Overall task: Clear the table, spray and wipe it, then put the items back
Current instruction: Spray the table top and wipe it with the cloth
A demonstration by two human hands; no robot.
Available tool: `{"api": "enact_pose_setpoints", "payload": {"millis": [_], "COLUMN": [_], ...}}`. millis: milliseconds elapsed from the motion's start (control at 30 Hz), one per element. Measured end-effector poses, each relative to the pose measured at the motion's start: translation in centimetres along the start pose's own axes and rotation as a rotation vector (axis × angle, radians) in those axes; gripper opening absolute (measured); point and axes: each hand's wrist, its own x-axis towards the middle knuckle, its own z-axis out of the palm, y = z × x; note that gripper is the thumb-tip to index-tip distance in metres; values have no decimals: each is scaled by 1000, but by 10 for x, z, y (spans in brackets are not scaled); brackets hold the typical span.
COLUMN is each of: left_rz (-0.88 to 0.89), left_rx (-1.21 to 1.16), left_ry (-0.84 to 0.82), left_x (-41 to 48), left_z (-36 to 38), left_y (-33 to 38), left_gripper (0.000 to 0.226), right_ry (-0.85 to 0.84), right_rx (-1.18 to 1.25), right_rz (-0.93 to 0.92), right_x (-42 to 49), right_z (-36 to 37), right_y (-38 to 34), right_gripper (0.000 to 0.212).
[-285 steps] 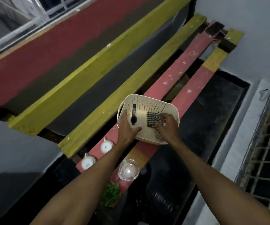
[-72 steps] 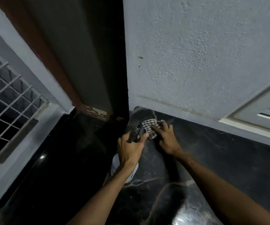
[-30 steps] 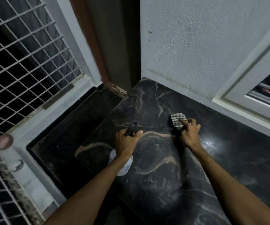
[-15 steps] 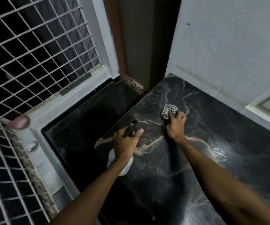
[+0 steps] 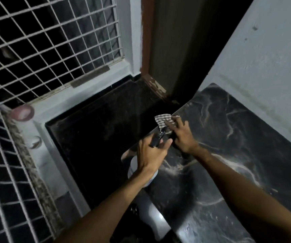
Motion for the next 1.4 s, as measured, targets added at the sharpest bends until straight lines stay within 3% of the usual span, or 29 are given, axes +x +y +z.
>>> {"api": "enact_pose_setpoints", "payload": {"millis": [100, 233, 367, 467, 567, 733, 833, 900, 1000, 1033, 1133, 1167, 1300, 1333, 1400], "left_rz": [22, 137, 123, 96, 65, -172, -191, -195, -184, -183, -190, -187, -212, -220, -225], "left_rx": [-55, -48, -3, 62, 101, 47, 14, 10, 16, 13, -1, 1, 1, -2, -10], "left_ry": [-37, -78, 2, 52, 90, 138, 219, 238, 265, 278, 307, 307, 320, 326, 346], "left_x": [-3, -23, -55, -82, -116, -165, -181, -189, -192, -190, -182, -178, -163, -158, -150], "left_z": [-5, -12, -7, -2, 5, 21, 25, 23, 18, 16, 5, 0, -17, -21, -30], "left_y": [-8, -5, -9, -12, -10, -14, -15, -18, -30, -34, -41, -42, -55, -59, -68], "left_gripper": [37, 29, 49, 48, 50, 28, 29, 34, 35, 35, 29, 28, 32, 35, 40], "right_ry": [76, 30, 132, 160, 168, 146, 99, 38, -39, -28, 42, 38, -105, -88, 17], "right_rx": [85, 114, 214, 239, 253, 297, 304, 286, 192, 194, 261, 240, 71, 70, 146], "right_rz": [287, 94, 454, 553, 526, 511, 474, 327, -66, -85, 269, 256, -314, -319, -15], "right_x": [1, -54, -107, -143, -179, -208, -213, -215, -209, -198, -158, -153, -163, -150, -112], "right_z": [-9, 2, -5, -15, -17, -19, -14, -3, 9, 8, -2, 0, 23, 21, 16], "right_y": [6, -18, 20, 38, 49, 53, 35, 7, -18, -15, -15, -29, -75, -71, -63], "right_gripper": [72, 65, 75, 79, 76, 61, 66, 73, 74, 73, 69, 69, 82, 81, 74]}}
